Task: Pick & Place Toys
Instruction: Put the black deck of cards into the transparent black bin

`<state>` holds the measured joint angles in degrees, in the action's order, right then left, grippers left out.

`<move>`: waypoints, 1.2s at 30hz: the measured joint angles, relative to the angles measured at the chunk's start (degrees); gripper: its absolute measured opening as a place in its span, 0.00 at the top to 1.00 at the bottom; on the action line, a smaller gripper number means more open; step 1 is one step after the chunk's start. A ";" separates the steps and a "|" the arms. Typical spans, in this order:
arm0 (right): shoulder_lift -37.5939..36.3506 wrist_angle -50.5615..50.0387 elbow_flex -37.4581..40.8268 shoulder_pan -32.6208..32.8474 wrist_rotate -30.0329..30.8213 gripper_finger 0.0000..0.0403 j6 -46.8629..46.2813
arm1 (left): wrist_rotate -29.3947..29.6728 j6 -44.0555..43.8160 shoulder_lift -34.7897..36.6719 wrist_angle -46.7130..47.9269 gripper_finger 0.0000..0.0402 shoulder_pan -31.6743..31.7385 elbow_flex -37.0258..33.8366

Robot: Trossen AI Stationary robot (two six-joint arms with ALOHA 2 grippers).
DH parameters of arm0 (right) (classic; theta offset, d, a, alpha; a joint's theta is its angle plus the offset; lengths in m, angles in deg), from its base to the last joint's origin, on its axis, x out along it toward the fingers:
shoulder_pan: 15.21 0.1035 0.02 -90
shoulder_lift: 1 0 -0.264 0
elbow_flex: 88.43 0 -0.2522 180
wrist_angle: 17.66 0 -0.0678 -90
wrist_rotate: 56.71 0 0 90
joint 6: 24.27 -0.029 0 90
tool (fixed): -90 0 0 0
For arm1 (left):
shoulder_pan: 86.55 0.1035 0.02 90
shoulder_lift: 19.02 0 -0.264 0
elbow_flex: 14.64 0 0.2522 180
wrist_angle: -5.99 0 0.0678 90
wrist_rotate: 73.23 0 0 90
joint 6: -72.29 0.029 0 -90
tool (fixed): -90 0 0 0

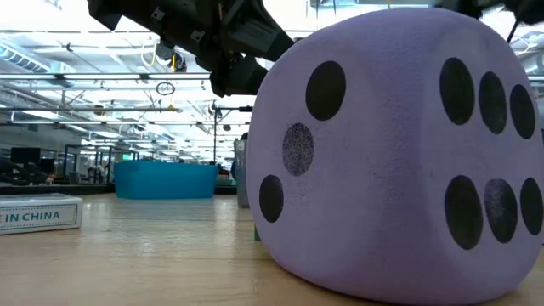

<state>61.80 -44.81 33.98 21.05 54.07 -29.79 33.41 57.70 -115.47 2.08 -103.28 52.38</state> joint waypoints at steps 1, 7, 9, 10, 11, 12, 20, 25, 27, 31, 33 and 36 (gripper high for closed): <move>0.16 -3.22 -0.41 -0.04 0.02 0.17 -2.79 | 0.00 -0.27 0.00 0.00 0.15 0.00 0.00; 0.29 -24.77 -0.51 -3.05 1.92 0.17 -23.01 | 0.00 -0.59 0.00 -0.02 0.15 0.00 0.00; 0.27 -29.37 0.67 -4.22 1.81 0.18 -29.00 | 0.00 -0.61 0.00 -0.02 0.15 0.00 0.00; 0.27 -30.54 1.52 -4.69 1.59 0.18 -31.11 | 0.00 -0.61 0.00 -0.02 0.15 0.00 0.00; 0.29 -31.23 2.43 -4.93 0.95 0.18 -32.78 | 0.00 -0.63 0.00 -0.02 0.15 0.00 0.00; 0.29 -31.33 3.31 -5.17 -0.38 0.18 -34.35 | 0.00 -0.63 0.00 -0.02 0.15 0.00 0.00; 0.29 -28.04 10.52 -5.30 -11.88 0.18 -43.61 | 0.00 -0.76 0.00 -0.05 0.15 0.00 0.00; 0.27 -23.53 11.97 -4.60 -13.44 0.18 -44.46 | 0.00 -0.96 0.00 -0.05 0.15 0.00 0.00; 0.27 -21.76 11.97 -4.39 -13.42 0.18 -44.44 | 0.00 -0.96 0.00 -0.07 0.15 0.00 0.00; 0.27 -19.09 11.97 -3.20 -13.42 0.18 -44.42 | 0.00 -0.94 0.00 -0.07 0.15 0.00 0.00; 0.27 -18.61 11.97 -2.49 -13.26 0.18 -44.47 | 0.01 -0.94 0.00 -0.07 0.15 0.00 0.00; 1.88 -17.99 11.97 -1.17 -10.96 0.18 -45.76 | 0.00 -0.94 0.00 -0.09 0.15 0.00 0.00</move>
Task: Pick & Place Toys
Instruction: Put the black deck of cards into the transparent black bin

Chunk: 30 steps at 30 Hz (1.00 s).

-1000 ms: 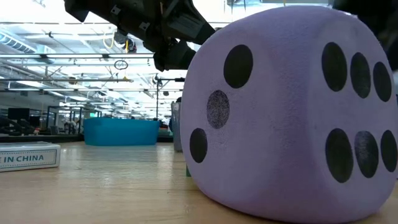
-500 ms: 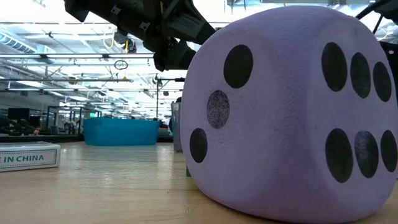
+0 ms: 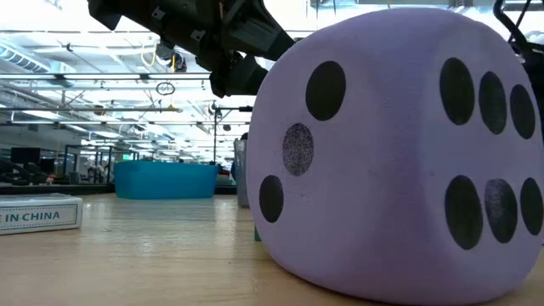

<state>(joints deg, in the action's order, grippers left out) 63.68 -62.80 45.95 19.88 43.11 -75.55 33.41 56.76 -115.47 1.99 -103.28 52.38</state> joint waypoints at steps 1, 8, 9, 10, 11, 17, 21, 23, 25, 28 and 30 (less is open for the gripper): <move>0.95 0.27 0.00 0.39 0.73 0.18 -0.38 | 0.02 0.01 0.00 0.00 0.15 0.00 0.00; 12.17 3.27 -0.26 1.01 0.91 0.18 -2.76 | 0.10 -0.07 0.00 -0.04 0.15 0.00 0.00; 13.61 3.51 -0.22 0.99 0.95 0.18 -2.73 | 0.20 -0.07 0.00 -0.07 0.15 0.00 0.00; 14.78 3.51 -0.22 0.93 0.83 0.18 -3.02 | 0.21 -0.09 0.00 -0.07 0.15 0.00 0.00; 15.72 3.55 -0.26 0.64 0.15 0.18 -3.59 | 0.22 -0.16 0.00 -0.04 0.15 0.00 0.00; 15.37 2.25 -0.17 -3.11 -0.63 0.18 2.47 | 0.50 -0.18 0.00 -0.04 0.15 0.00 0.00; 12.92 -4.38 -0.07 -6.64 6.38 0.18 5.63 | 0.54 -0.28 0.00 0.03 0.15 0.00 0.00; 11.51 -7.32 -0.06 -8.05 8.36 0.18 5.78 | 0.54 -0.28 0.00 0.09 0.15 0.00 0.00; 9.70 -8.54 -0.02 -9.13 8.25 0.18 5.84 | 0.54 -0.27 0.00 0.11 0.15 0.00 0.00; 6.34 -7.47 -0.02 -9.63 7.85 0.18 7.16 | 0.54 -0.24 0.00 0.13 0.15 0.00 0.00; 4.05 -5.59 -0.02 -9.63 7.49 0.18 10.17 | 0.54 -0.24 0.00 0.13 0.15 0.00 0.00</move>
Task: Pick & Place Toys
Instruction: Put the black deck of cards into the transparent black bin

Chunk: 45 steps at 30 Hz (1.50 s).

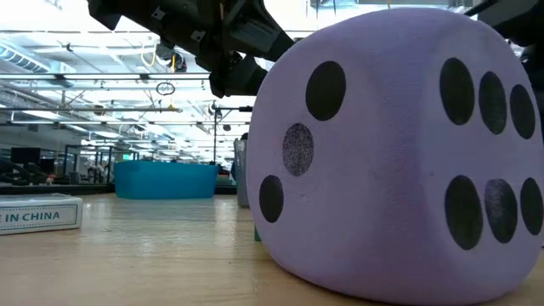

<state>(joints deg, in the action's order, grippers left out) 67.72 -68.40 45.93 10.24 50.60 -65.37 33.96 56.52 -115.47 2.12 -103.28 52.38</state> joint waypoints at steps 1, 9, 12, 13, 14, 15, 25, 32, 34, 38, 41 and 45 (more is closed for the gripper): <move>-0.92 0.84 0.01 0.09 -0.15 0.18 1.49 | -0.01 -0.01 0.00 0.00 0.15 0.00 0.00; -3.06 3.06 0.17 0.61 0.25 0.18 11.33 | -0.02 -0.04 0.00 0.04 0.15 0.00 0.00; -2.39 4.40 0.11 0.61 0.11 0.18 12.29 | -0.02 -0.04 0.00 0.07 0.15 0.00 0.00; -2.32 4.92 0.11 0.61 -0.62 0.18 12.15 | -0.04 -0.04 0.00 0.07 0.15 0.00 0.00; -2.31 5.36 0.11 0.61 -1.54 0.18 12.03 | -0.04 -0.02 0.00 0.09 0.15 0.00 0.00; -2.37 5.72 0.11 0.49 -2.46 0.18 12.07 | -0.04 0.00 0.00 0.11 0.15 0.00 0.00; -3.06 6.31 0.24 0.42 -5.60 0.18 14.96 | -0.07 -0.04 0.00 0.20 0.15 0.00 0.00; -2.72 12.18 4.39 -0.49 -4.40 0.18 15.15 | -0.07 -0.07 0.00 0.24 0.15 0.00 0.00; -2.71 14.23 6.07 -0.88 -3.84 0.18 15.15 | -0.07 -0.07 0.00 0.26 0.15 0.00 0.00; -2.68 15.19 7.26 -1.10 -3.76 0.18 15.77 | -0.09 -0.08 0.00 0.28 0.15 0.00 0.00; -3.54 15.29 6.90 -1.07 -3.58 0.18 18.20 | -0.08 -0.09 0.00 0.28 0.15 0.00 0.00; -5.44 16.54 6.64 -1.03 -3.89 0.18 18.35 | -0.09 -0.09 0.00 0.29 0.15 0.00 0.00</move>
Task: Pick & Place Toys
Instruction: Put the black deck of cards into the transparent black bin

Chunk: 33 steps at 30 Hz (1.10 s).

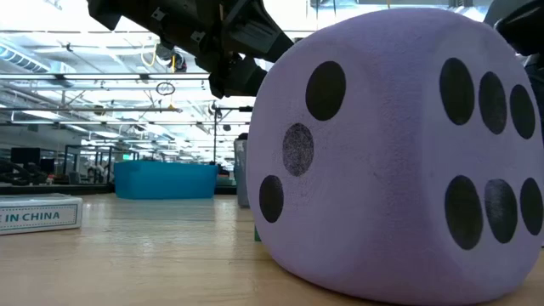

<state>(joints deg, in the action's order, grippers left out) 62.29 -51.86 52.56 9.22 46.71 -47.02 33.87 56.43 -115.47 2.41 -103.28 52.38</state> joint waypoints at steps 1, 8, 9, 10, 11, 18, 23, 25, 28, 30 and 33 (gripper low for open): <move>-0.40 0.71 0.05 0.00 -0.05 0.18 -0.11 | 0.01 -0.02 0.00 -0.01 0.15 0.00 0.00; -1.69 11.12 0.12 0.02 -3.29 0.18 0.88 | 0.00 -0.15 0.00 0.02 0.15 0.00 0.00; -1.69 11.77 0.12 0.01 -3.39 0.18 1.91 | 0.00 -0.15 0.00 0.02 0.15 0.00 0.00; -1.68 12.30 0.12 0.00 -3.17 0.18 2.60 | 0.00 -0.15 0.00 0.02 0.15 0.00 0.00; -1.70 12.42 0.12 0.00 -2.22 0.18 2.65 | 0.00 -0.14 0.00 0.02 0.15 0.00 0.00; -1.71 6.22 0.12 0.18 2.75 0.15 -2.04 | 0.00 -0.16 0.00 0.02 0.15 0.00 0.00; -1.42 5.15 0.05 0.81 2.88 0.12 -3.80 | -0.01 -1.03 0.00 0.01 0.15 0.00 0.00; -1.05 5.17 0.01 0.81 3.25 0.12 -4.92 | 0.00 -1.03 0.00 0.02 0.15 0.00 0.00; 0.27 5.20 0.01 0.79 4.31 0.12 -5.75 | 0.00 -1.05 0.00 0.00 0.15 0.00 0.00; 1.23 5.49 -0.11 0.81 4.33 0.12 -5.74 | -0.01 -1.06 0.00 0.02 0.15 0.00 0.00; 2.89 6.27 -0.23 0.78 3.42 0.12 -5.74 | -0.01 -1.08 0.00 0.01 0.15 0.00 0.00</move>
<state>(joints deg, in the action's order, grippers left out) 65.18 -45.59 52.33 10.00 50.13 -52.77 33.86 55.35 -115.47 2.42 -103.28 52.38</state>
